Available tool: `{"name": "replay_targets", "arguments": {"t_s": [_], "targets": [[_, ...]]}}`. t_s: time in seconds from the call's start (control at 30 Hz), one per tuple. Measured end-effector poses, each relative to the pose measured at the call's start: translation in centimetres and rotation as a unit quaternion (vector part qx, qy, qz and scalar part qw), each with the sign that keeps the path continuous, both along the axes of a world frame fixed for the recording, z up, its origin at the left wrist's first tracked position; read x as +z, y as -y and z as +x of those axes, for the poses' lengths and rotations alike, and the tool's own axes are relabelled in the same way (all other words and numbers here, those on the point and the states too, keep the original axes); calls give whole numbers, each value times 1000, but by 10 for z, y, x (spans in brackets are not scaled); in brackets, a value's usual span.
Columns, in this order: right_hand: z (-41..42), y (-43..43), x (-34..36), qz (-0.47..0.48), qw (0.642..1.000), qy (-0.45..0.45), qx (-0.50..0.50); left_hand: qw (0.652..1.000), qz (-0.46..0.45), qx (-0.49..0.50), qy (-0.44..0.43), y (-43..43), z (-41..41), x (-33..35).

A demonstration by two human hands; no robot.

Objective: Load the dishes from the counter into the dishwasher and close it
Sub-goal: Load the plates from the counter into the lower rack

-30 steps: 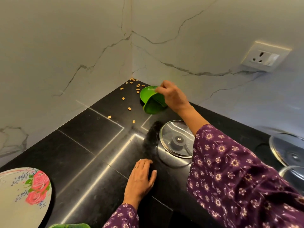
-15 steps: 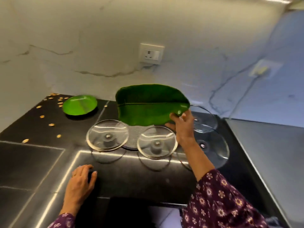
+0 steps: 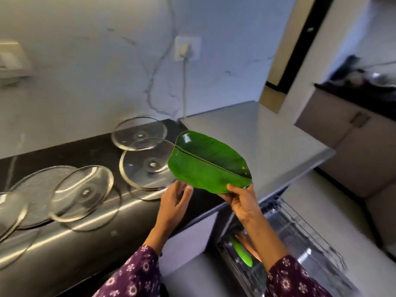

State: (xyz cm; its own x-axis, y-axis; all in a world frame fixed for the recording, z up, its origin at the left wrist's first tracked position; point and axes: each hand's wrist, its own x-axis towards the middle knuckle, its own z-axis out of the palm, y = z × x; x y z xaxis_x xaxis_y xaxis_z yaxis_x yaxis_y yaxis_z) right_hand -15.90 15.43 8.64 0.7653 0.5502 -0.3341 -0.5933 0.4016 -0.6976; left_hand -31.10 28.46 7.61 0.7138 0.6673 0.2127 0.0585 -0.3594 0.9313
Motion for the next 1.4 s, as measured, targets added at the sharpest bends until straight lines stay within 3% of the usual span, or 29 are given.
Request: {"name": "replay_targets", "arguments": {"t_s": [0.13,0.3,0.5,0.57,0.7,0.77,0.83,0.93,1.03,1.2,1.3,1.4], "targets": [[31,81,-22,-25,997,-24,-75,985,-162,-56,8,64,76,-2],[61,166,-40,-42,994,-64,-79,922,-378,-84,0,122,144,-20],[111,256,-53,-30,997,-59,-25,915,-394,-77,-43,165,194,-46],[135,279,-59,-59,995,-76,-26,925,-362,-84,-74,175,211,-56],[169,302,-70,-181,980,8,86,943,-260,-139,-153,201,237,-71],[182,309,-82,-193,978,17,74,947,-223,-151,-173,215,250,-76],[194,316,-98,-188,981,17,38,963,-103,-151,-199,223,261,-78],[209,332,-128,-215,976,11,-19,977,72,-138,-144,221,280,-84],[221,336,-162,-294,954,42,-44,957,236,-114,-127,202,311,-98],[243,323,-234,-487,859,155,0,873,423,-165,-179,177,367,-113],[259,308,-261,-578,782,227,51,849,441,-215,-195,171,390,-114],[275,294,-286,-594,747,287,82,837,443,-254,-197,170,397,-116]]}}
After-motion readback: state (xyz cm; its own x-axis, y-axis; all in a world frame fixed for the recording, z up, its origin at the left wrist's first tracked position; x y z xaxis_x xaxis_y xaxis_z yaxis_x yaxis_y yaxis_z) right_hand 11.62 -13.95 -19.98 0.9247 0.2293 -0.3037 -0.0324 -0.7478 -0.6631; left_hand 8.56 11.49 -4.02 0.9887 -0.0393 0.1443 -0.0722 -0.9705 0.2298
